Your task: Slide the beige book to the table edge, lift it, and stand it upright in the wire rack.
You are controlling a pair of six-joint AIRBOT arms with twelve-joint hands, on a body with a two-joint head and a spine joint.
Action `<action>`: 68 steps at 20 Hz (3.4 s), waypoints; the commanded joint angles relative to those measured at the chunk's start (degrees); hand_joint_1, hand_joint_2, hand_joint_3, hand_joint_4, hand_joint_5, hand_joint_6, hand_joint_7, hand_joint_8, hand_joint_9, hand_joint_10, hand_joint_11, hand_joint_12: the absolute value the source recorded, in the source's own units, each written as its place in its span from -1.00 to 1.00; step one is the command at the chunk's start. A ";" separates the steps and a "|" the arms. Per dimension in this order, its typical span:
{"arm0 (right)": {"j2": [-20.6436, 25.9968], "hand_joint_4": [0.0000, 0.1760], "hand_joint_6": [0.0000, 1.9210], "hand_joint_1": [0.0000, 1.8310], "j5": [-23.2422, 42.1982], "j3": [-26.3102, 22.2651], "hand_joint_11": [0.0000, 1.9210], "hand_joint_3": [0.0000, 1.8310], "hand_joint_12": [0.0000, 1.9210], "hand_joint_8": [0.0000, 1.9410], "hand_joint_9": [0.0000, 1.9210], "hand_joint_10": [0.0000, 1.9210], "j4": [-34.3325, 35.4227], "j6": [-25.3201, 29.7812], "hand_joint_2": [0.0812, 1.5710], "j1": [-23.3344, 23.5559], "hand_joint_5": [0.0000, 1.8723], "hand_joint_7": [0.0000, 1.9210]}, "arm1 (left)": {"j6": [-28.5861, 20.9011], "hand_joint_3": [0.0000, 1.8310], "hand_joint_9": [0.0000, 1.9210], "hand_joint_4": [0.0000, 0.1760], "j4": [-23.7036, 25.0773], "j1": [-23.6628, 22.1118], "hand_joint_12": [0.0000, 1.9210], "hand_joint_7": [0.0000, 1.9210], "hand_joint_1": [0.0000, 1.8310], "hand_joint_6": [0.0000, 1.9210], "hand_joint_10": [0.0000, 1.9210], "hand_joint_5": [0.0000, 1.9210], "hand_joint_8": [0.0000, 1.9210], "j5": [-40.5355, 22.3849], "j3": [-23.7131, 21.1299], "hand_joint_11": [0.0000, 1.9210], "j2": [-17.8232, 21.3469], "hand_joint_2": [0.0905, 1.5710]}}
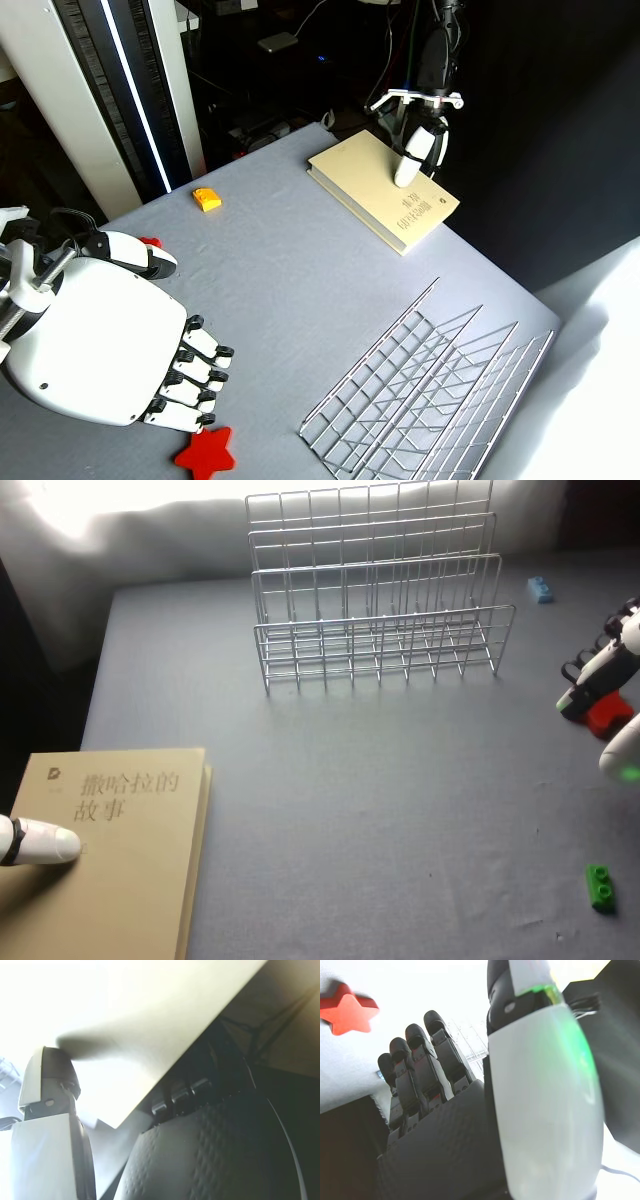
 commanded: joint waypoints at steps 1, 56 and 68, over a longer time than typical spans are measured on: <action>0.46 -1.00 -1.00 -0.79 -3.85 -0.13 -1.00 -1.00 -0.29 -1.00 -0.73 -1.00 -1.56 0.26 0.29 0.30 -0.72 -0.73 | 0.10 -0.99 -0.20 -1.00 0.07 -0.37 0.06 -0.20 0.31 -0.99 -0.92 -0.28 -0.97 -0.98 0.35 -0.60 0.36 0.52; 0.16 -1.00 -1.00 -0.74 -10.01 1.58 -1.00 -1.00 -0.18 -1.00 -0.69 -1.00 -0.15 -5.51 0.29 1.60 -0.70 -0.70 | -8.16 -1.00 -0.31 -1.00 25.99 -5.34 0.67 -0.40 0.61 0.36 0.46 -0.25 0.37 -60.47 -10.90 -0.21 16.19 0.52; 0.48 -1.00 -1.00 -0.68 -8.76 2.15 -1.00 -1.00 -0.19 -1.00 -0.67 -1.00 -0.16 -6.41 0.28 1.39 -0.66 -0.66 | -4.36 -1.00 -0.34 -1.00 24.81 -7.61 0.69 -0.41 0.60 0.36 0.49 -0.24 0.38 -78.66 -8.23 -0.24 11.61 0.53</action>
